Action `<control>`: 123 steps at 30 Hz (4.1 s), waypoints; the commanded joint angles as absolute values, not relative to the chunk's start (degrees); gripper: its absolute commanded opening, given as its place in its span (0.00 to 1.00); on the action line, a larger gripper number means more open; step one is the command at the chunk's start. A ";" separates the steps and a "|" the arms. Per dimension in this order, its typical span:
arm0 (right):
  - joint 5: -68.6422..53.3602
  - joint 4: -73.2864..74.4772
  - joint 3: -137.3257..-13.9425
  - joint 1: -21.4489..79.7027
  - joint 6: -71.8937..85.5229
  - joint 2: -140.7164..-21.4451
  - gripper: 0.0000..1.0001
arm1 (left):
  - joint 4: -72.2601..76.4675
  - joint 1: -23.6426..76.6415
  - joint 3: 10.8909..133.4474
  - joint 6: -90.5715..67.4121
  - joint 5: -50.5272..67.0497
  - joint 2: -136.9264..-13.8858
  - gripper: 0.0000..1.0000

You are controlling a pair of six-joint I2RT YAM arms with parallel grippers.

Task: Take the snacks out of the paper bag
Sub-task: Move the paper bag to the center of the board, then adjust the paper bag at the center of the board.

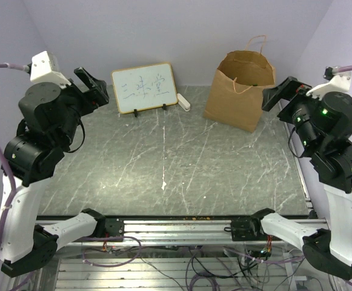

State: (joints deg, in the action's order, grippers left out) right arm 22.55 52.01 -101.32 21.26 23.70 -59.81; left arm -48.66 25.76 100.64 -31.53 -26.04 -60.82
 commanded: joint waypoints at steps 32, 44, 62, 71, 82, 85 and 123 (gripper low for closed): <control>6.20 25.70 -89.06 15.64 -20.64 -80.49 0.89 | -50.99 19.30 85.66 -41.03 12.76 -56.70 0.96; 10.22 31.10 -96.61 20.86 -21.91 -88.11 0.18 | -55.30 19.25 90.01 -37.61 14.00 -59.09 0.96; 25.49 66.08 -131.42 60.18 12.98 -108.16 0.00 | -56.11 19.25 87.27 -46.14 14.56 -53.79 0.96; 11.09 56.50 -125.56 62.08 20.69 -102.55 0.50 | -56.43 19.25 84.07 -57.61 14.69 -49.08 0.96; 12.12 52.89 -113.04 54.24 18.93 -86.12 0.80 | -54.27 19.25 81.71 -67.66 16.71 -45.95 0.96; 5.00 51.83 -107.95 54.34 15.53 -83.13 0.83 | -59.10 19.25 79.60 -66.42 12.72 -44.28 0.96; 8.18 -0.23 -76.74 77.01 -23.62 -107.20 0.51 | -76.18 19.25 112.31 -27.40 -2.96 -61.91 0.96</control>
